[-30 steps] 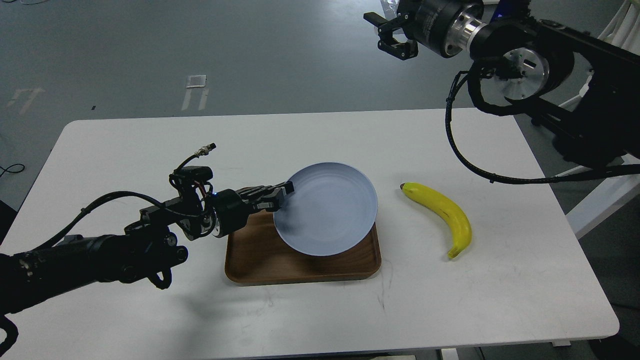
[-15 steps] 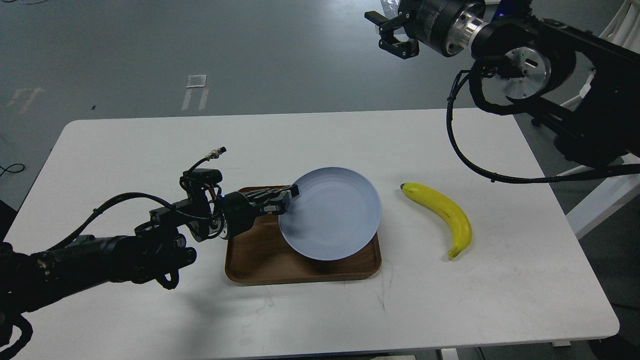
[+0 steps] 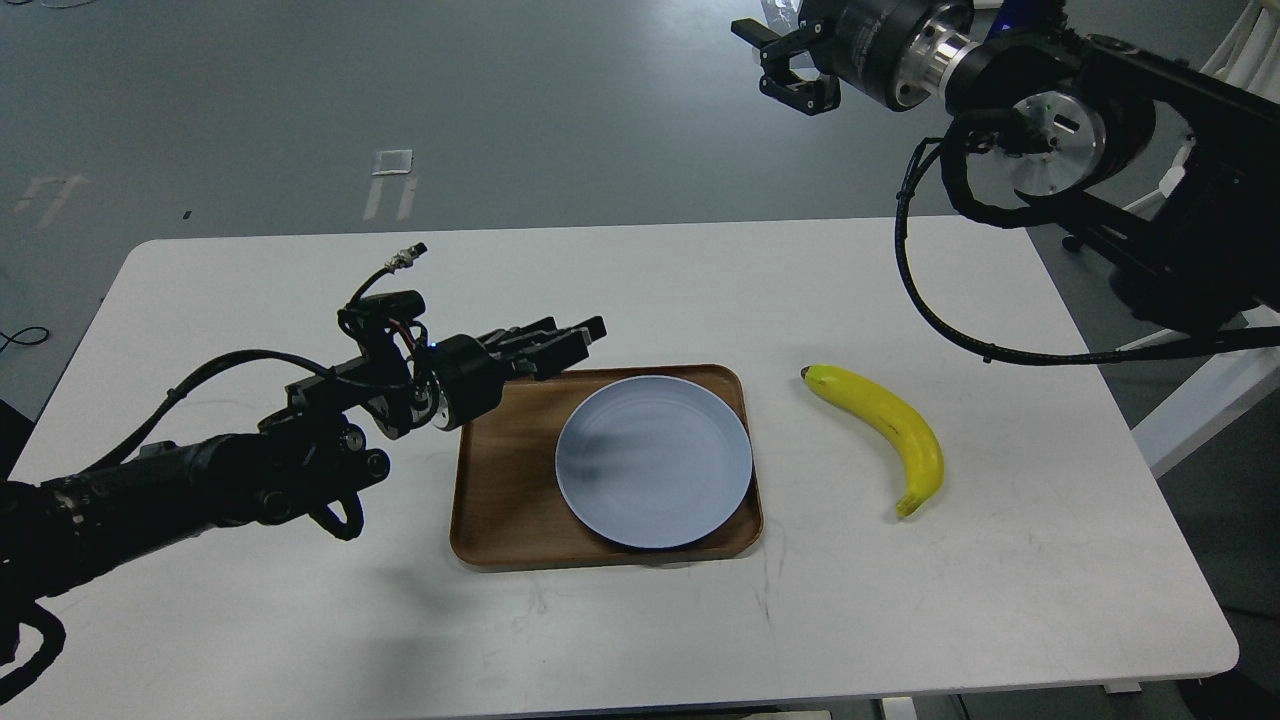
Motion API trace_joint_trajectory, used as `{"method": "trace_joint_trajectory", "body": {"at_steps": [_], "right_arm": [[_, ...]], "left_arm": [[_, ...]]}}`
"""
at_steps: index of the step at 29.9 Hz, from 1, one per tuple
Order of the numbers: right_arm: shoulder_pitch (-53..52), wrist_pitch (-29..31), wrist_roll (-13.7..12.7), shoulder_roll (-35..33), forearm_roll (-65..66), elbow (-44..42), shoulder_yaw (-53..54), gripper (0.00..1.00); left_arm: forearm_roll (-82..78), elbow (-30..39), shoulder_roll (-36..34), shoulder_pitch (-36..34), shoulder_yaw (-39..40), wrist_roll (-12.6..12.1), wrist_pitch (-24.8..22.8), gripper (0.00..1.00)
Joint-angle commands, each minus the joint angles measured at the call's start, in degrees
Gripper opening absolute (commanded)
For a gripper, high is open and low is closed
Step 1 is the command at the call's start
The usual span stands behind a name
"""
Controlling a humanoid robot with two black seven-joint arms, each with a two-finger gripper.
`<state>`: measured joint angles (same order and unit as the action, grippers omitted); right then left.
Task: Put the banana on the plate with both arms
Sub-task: 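Release the plate and raise the left arm back up, then lower the right gripper to the yellow banana beside the tray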
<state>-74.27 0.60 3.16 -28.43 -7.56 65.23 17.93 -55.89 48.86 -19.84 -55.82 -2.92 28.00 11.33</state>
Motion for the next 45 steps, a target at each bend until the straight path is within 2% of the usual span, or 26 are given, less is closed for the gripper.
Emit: {"method": "trace_joint_trajectory", "body": {"at_steps": [1,4,6,8,10,12,14,15,22,28,30,34,35,36,40,45], "right_arm": [[0.2,0.1,0.1,-0.1,0.1,0.0,-0.3,1.00],[0.4,0.1,0.1,-0.4,0.1,0.0,-0.3,1.00],[0.8,0.2,0.1,-0.6,0.0,0.0,-0.2,1.00],[1.5,0.2,0.1,-1.2,0.0,0.1,-0.2,1.00],[2.1,0.2,0.1,-1.6,0.0,0.2,-0.1,1.00],[3.6,0.3,0.1,-2.2,0.0,0.5,0.4,1.00],[5.0,0.5,0.1,-2.8,-0.1,0.5,1.0,1.00],[5.5,0.5,0.1,-3.0,-0.1,0.5,1.1,1.00],[14.3,1.6,0.5,-4.8,-0.5,2.8,5.8,1.00],[18.5,2.4,0.6,-9.5,1.2,4.3,5.0,1.00],[18.5,2.0,0.7,-11.2,9.3,4.4,4.2,1.00],[19.6,1.8,1.6,-16.7,41.6,5.4,2.6,1.00],[19.6,1.8,1.6,-16.7,41.7,5.4,2.6,1.00],[20.3,1.7,1.8,-17.8,51.3,5.7,1.9,1.00],[21.6,0.8,4.3,-22.1,77.6,6.2,-3.4,0.98],[23.7,-4.3,4.7,-22.4,90.9,5.8,-11.9,0.97]], "left_arm": [[7.8,0.0,-0.9,-4.5,5.3,0.0,-1.7,0.98],[14.8,0.0,-0.7,-6.6,8.9,0.0,-5.6,0.98],[24.7,0.1,-0.5,-7.2,14.3,0.0,-11.7,0.98],[33.6,0.4,-0.5,-7.0,19.1,-0.6,-14.7,0.98],[39.4,0.7,-0.5,-6.7,21.9,-6.5,-16.1,0.98],[50.5,0.8,-0.5,-5.9,27.2,-17.5,-18.2,0.98],[55.7,0.8,-0.4,-4.9,30.4,-22.5,-19.8,0.98],[56.6,0.8,-0.3,-4.6,31.1,-23.5,-20.5,0.98],[57.4,1.8,0.4,-2.2,34.2,-24.2,-22.0,0.98],[56.9,1.6,0.8,0.2,34.4,-22.3,-21.5,0.98],[56.9,1.6,0.9,0.7,34.4,-21.8,-21.4,0.98],[56.9,1.6,0.2,0.9,34.5,-20.9,-21.8,0.98],[56.9,1.6,0.2,0.9,34.5,-20.9,-21.8,0.98],[56.9,1.6,0.0,0.9,34.5,-20.9,-22.0,0.98],[56.9,1.6,-0.7,1.2,34.4,-20.9,-22.1,0.98],[56.9,1.7,-0.5,2.1,34.4,-20.9,-22.1,0.98]]}}
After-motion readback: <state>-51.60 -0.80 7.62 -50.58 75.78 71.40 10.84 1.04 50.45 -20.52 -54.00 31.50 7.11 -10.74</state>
